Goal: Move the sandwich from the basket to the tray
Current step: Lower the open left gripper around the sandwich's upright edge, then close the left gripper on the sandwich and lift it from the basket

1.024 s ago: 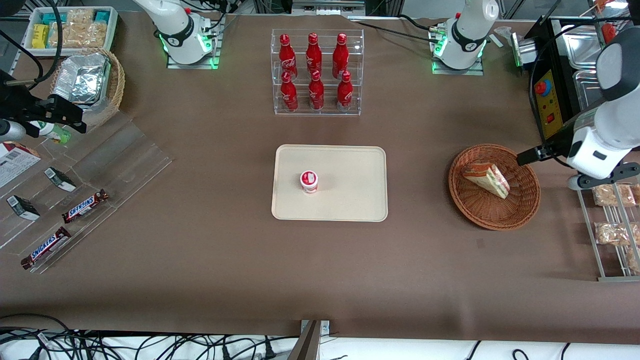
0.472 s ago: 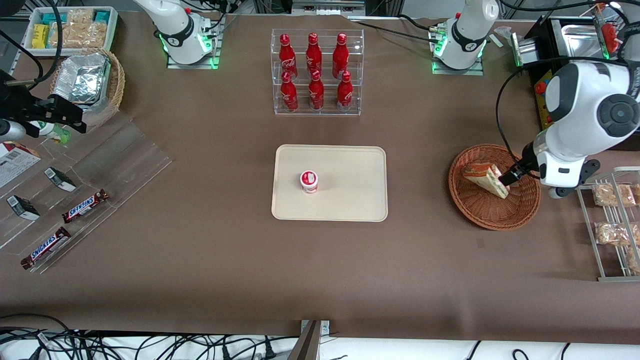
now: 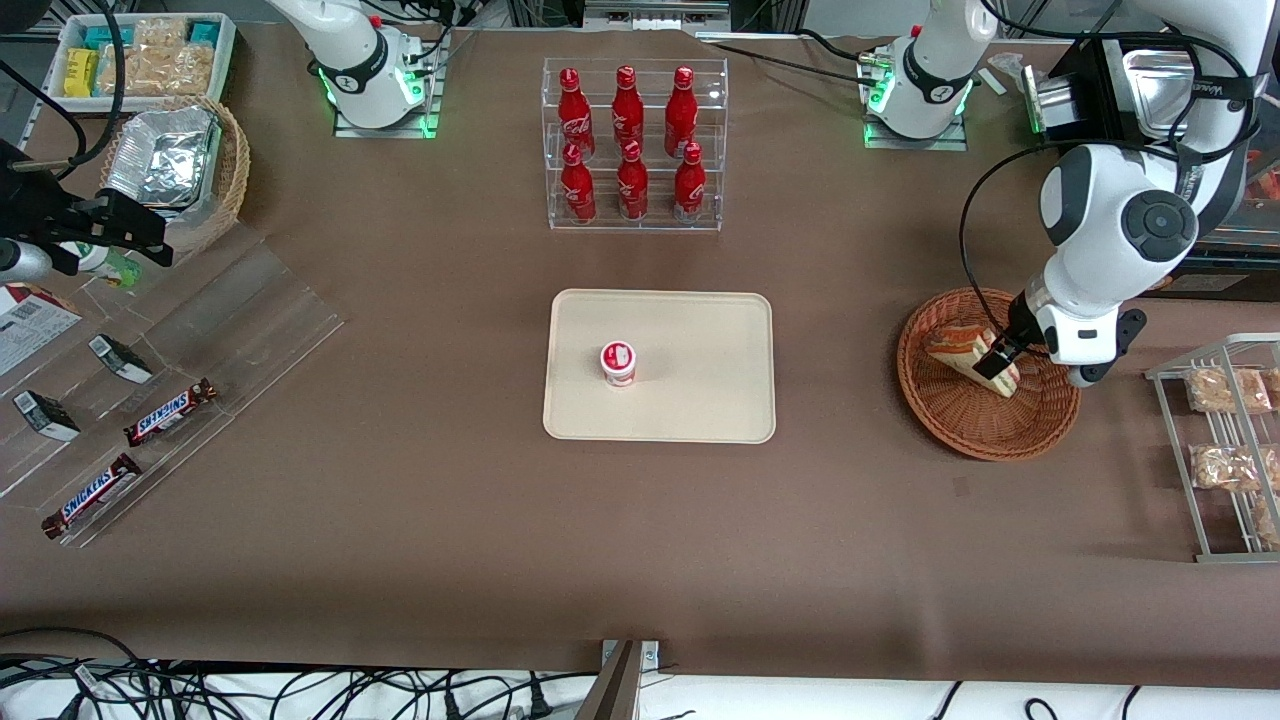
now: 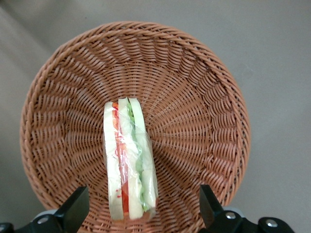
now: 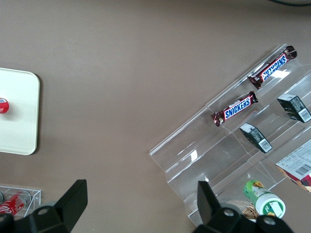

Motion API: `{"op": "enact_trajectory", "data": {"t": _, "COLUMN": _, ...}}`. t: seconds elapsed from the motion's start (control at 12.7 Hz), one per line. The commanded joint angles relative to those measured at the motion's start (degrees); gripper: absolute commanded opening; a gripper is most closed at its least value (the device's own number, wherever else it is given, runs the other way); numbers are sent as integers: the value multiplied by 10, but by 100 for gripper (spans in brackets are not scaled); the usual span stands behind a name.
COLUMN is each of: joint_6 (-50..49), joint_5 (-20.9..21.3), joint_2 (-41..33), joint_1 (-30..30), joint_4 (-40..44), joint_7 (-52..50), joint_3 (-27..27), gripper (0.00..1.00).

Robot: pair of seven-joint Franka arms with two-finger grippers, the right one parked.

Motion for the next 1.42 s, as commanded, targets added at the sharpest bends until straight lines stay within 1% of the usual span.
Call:
{"op": "enact_trajectory", "data": {"t": 0.0, "joint_6": 56, "joint_5": 15, "joint_2": 3, "joint_1": 10, "joint_4": -32, "joint_7": -14, "joint_3": -2, "gripper": 100}}
{"op": "enact_trajectory", "data": {"t": 0.31, "joint_6": 149, "joint_5": 15, "joint_2": 23, "joint_1": 13, "joint_4": -80, "joint_7": -22, "joint_3": -2, "gripper": 100}}
{"op": "enact_trajectory", "data": {"t": 0.55, "joint_6": 180, "joint_5": 15, "joint_2": 40, "joint_1": 14, "joint_4": -90, "joint_7": -22, "joint_3": -2, "gripper": 100}}
{"op": "enact_trajectory", "data": {"t": 0.63, "joint_6": 183, "joint_5": 15, "joint_2": 41, "joint_1": 14, "joint_4": -91, "joint_7": -22, "joint_3": -1, "gripper": 82}}
{"op": "enact_trajectory", "data": {"t": 0.71, "joint_6": 183, "joint_5": 15, "joint_2": 41, "joint_1": 14, "joint_4": -92, "joint_7": -22, "joint_3": -1, "gripper": 24}}
{"op": "enact_trajectory", "data": {"t": 0.79, "joint_6": 183, "joint_5": 15, "joint_2": 41, "joint_1": 14, "joint_4": -91, "joint_7": -22, "joint_3": -1, "gripper": 0}}
{"op": "enact_trajectory", "data": {"t": 1.02, "joint_6": 180, "joint_5": 15, "joint_2": 40, "joint_1": 14, "joint_4": -91, "joint_7": -21, "joint_3": -1, "gripper": 0}}
{"op": "enact_trajectory", "data": {"t": 1.18, "joint_6": 167, "joint_5": 15, "joint_2": 27, "joint_1": 14, "joint_4": -88, "joint_7": -19, "joint_3": -1, "gripper": 0}}
{"op": "enact_trajectory", "data": {"t": 1.34, "joint_6": 100, "joint_5": 15, "joint_2": -1, "joint_1": 14, "joint_4": -68, "joint_7": -1, "joint_3": -2, "gripper": 0}}
